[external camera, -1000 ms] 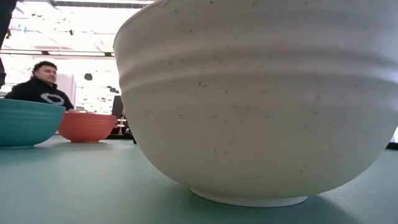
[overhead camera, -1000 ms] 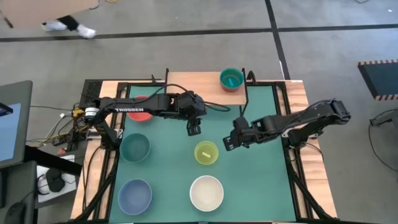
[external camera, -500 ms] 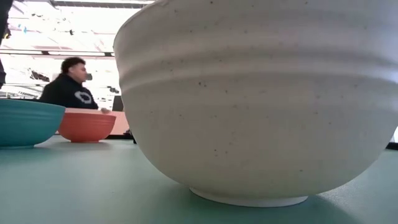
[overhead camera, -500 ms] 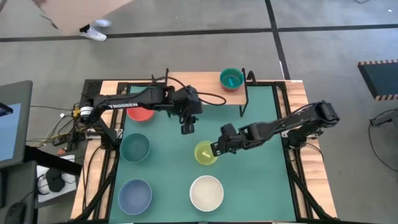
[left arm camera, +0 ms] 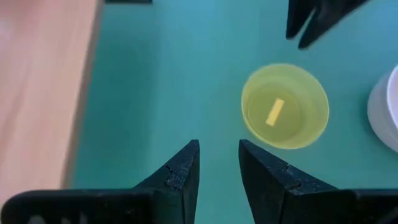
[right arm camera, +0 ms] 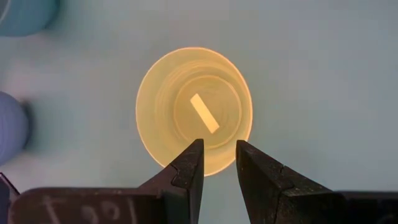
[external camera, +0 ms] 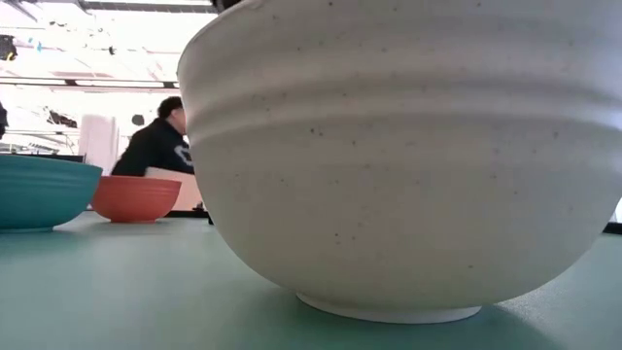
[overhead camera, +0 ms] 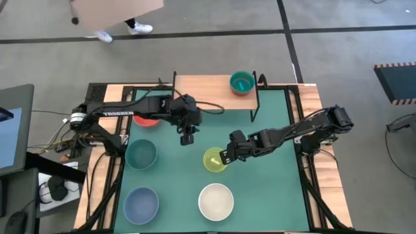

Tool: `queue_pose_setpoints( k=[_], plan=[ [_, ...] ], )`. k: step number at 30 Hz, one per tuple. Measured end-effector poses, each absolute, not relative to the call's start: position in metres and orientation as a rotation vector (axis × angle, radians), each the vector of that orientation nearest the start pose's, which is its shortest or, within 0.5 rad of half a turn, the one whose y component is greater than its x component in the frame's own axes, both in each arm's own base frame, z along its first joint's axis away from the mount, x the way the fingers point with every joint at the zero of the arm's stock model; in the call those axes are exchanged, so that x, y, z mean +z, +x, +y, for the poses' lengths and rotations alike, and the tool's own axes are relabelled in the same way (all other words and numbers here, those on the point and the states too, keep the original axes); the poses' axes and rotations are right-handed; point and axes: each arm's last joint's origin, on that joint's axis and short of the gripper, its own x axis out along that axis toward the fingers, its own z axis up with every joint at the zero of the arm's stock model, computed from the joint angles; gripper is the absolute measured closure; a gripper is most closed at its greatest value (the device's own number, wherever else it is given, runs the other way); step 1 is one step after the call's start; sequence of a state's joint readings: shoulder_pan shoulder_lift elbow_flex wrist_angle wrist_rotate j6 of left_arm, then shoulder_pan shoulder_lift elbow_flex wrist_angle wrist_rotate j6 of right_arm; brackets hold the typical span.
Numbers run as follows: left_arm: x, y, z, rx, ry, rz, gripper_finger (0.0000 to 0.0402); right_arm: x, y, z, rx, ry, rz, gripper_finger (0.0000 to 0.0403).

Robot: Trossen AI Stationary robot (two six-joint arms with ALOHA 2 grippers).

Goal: Place and stack bowls onto a shelf
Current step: Stack the small light green bowl on top of the small blue bowl on the shelf

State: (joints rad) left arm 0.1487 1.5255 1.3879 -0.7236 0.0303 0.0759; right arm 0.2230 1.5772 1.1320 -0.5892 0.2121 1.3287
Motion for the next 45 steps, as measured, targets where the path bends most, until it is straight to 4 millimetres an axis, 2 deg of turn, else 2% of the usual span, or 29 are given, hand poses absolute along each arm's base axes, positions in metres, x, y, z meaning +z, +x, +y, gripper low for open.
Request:
queue_pose_setpoints(
  k=[4, 11, 20, 25, 30, 33, 40, 45],
  plan=[
    [0.309, 0.299, 0.038, 0.09, -0.02, 0.846, 0.0304, 0.234, 0.311, 0.064, -0.636, 0.972, 0.84, 0.0284],
    [0.308, 0.278, 0.028, 0.132, -0.044, 0.803, 0.0304, 0.234, 0.311, 0.064, -0.597, 0.901, 0.856, 0.0284],
    [0.308, 0.277, 0.017, 0.144, -0.051, 0.803, 0.0304, 0.234, 0.313, 0.066, -0.595, 0.989, 0.854, 0.0284],
    [0.308, 0.279, 0.01, 0.109, -0.024, 0.797, 0.0304, 0.233, 0.31, 0.067, -0.609, 0.981, 0.874, 0.0284],
    [0.309, 0.285, 0.01, 0.098, -0.021, 0.721, 0.0304, 0.231, 0.304, 0.073, -0.648, 0.996, 0.922, 0.028],
    [0.306, 0.285, 0.01, 0.076, -0.027, 0.708, 0.0304, 0.229, 0.3, 0.078, -0.66, 0.995, 0.953, 0.0261],
    [0.298, 0.284, 0.009, 0.071, -0.028, 0.728, 0.0304, 0.229, 0.298, 0.078, -0.674, 0.992, 0.962, 0.0183],
    [0.298, 0.283, 0.01, 0.08, -0.016, 0.728, 0.0304, 0.227, 0.298, 0.069, -0.712, 1.01, 0.983, 0.0165]
  ],
)
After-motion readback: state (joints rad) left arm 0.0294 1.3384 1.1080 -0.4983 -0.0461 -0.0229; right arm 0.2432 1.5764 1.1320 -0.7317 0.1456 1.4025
